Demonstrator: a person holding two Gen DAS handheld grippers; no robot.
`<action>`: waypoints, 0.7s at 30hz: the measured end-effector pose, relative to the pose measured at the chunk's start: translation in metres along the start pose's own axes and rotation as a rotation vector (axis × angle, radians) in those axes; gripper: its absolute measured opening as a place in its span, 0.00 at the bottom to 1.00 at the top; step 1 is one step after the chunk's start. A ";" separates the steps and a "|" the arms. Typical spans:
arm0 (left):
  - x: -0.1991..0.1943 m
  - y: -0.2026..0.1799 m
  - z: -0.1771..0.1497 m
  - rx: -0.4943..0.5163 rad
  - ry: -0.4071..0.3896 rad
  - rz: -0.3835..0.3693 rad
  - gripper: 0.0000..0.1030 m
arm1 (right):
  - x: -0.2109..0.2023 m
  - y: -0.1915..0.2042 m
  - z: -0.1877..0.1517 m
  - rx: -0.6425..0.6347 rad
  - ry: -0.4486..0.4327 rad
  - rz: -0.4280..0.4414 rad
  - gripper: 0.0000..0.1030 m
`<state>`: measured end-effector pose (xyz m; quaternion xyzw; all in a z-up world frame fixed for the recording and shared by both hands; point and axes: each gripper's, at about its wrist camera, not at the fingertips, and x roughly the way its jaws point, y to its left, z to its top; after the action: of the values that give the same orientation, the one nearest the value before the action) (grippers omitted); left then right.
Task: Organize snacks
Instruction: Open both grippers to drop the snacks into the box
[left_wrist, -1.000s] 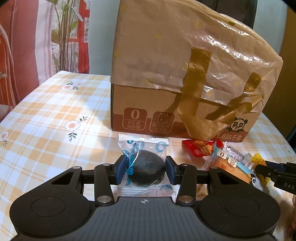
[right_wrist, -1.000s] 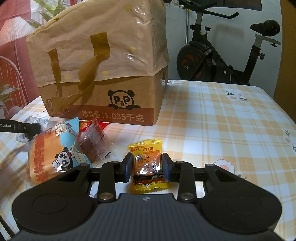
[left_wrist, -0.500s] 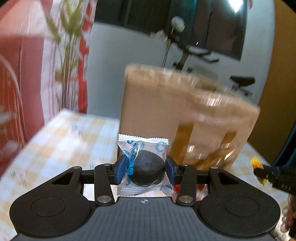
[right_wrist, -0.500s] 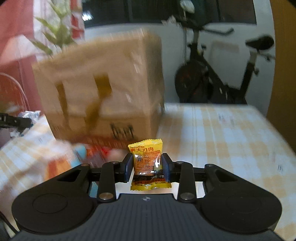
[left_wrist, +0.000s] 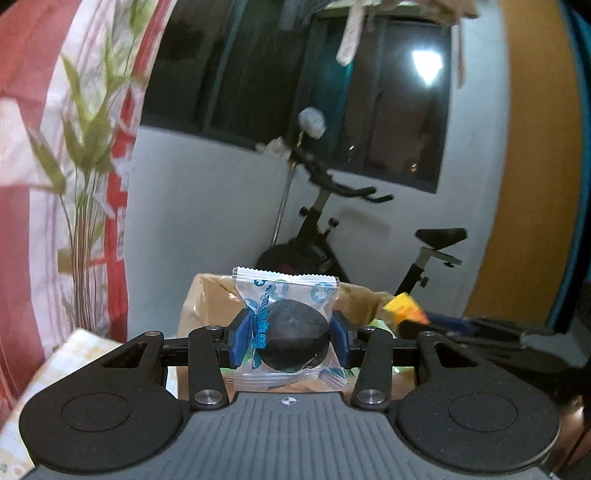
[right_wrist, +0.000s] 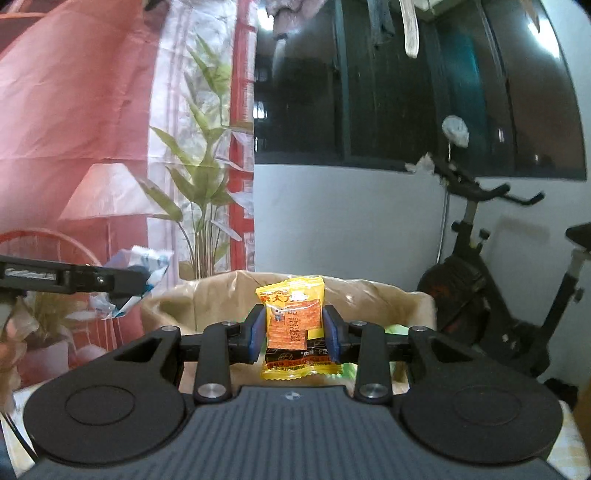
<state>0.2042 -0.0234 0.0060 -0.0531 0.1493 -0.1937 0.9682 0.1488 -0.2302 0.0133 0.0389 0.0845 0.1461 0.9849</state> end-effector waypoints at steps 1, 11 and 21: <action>0.011 0.003 0.002 -0.008 0.016 0.008 0.46 | 0.014 -0.001 0.003 0.007 0.023 0.003 0.34; 0.072 0.012 0.007 0.004 0.116 0.036 0.46 | 0.063 0.005 -0.006 0.047 0.158 -0.042 0.34; 0.043 0.016 -0.009 0.041 0.114 -0.011 0.72 | 0.047 0.007 -0.013 0.074 0.172 -0.067 0.50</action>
<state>0.2451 -0.0263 -0.0170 -0.0231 0.2001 -0.2046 0.9579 0.1885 -0.2091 -0.0061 0.0597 0.1751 0.1128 0.9762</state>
